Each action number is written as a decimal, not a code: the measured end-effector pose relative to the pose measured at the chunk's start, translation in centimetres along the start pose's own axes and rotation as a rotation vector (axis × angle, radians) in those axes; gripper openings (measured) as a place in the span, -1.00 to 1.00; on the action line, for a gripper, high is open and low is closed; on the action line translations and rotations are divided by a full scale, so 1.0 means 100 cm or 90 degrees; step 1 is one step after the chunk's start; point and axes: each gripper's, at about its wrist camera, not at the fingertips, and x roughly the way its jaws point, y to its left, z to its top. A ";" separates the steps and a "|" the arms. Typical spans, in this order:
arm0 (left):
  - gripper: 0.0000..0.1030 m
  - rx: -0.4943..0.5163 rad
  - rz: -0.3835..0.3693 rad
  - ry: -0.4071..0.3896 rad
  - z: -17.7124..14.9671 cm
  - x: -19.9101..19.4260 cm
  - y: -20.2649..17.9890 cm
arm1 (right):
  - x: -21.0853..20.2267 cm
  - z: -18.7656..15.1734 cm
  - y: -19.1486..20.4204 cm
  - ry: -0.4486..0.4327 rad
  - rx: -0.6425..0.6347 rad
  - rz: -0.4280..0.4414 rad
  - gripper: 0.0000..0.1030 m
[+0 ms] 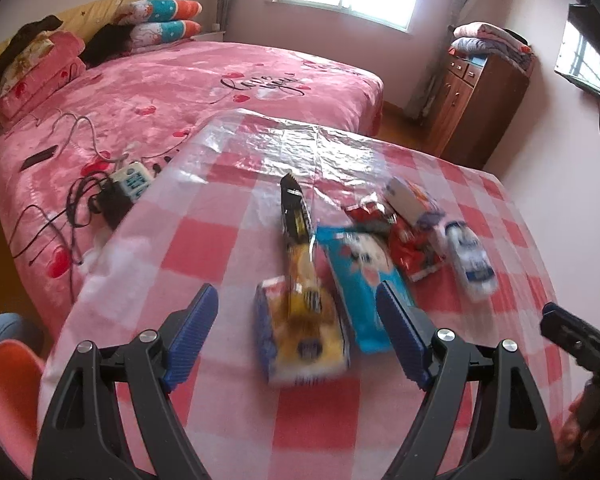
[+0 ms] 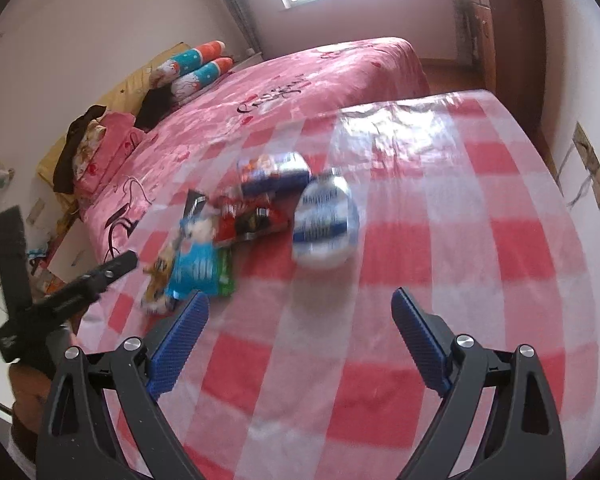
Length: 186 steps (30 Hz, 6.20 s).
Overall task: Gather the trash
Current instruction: 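Grasp the coffee stick with the left tool while the right tool grasps the tissue pack, then lift and carry the held items toward the orange bucket with both tools, then open both tools over the orange bucket to drop the items, then move both tools back over the table toward the red snack bag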
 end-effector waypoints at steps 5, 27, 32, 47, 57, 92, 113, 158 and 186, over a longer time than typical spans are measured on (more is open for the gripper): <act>0.56 -0.006 0.010 0.004 0.021 0.029 0.001 | 0.022 0.037 0.002 -0.014 -0.021 0.028 0.78; -0.26 -0.020 0.011 0.031 0.044 0.094 0.001 | 0.151 0.101 0.019 0.043 -0.054 0.059 0.71; -0.45 -0.012 0.006 0.024 0.039 0.092 -0.004 | 0.157 0.089 0.031 0.049 -0.107 0.041 0.48; -0.53 -0.018 -0.042 0.036 0.002 0.061 -0.008 | 0.120 0.040 0.047 0.048 -0.131 0.079 0.43; -0.54 -0.033 -0.087 0.056 -0.044 0.021 -0.006 | 0.081 -0.005 0.050 0.046 -0.131 0.081 0.43; -0.55 -0.150 -0.166 -0.050 -0.081 -0.090 0.085 | -0.005 -0.056 0.132 -0.029 -0.179 0.083 0.43; -0.55 -0.291 -0.049 -0.100 -0.132 -0.144 0.239 | 0.041 -0.114 0.295 0.080 -0.338 0.192 0.43; 0.41 -0.300 0.074 -0.046 -0.183 -0.135 0.293 | 0.053 -0.152 0.298 0.066 -0.290 0.190 0.75; 0.59 -0.157 0.044 -0.046 -0.140 -0.136 0.163 | 0.005 -0.134 0.197 -0.011 -0.206 0.160 0.75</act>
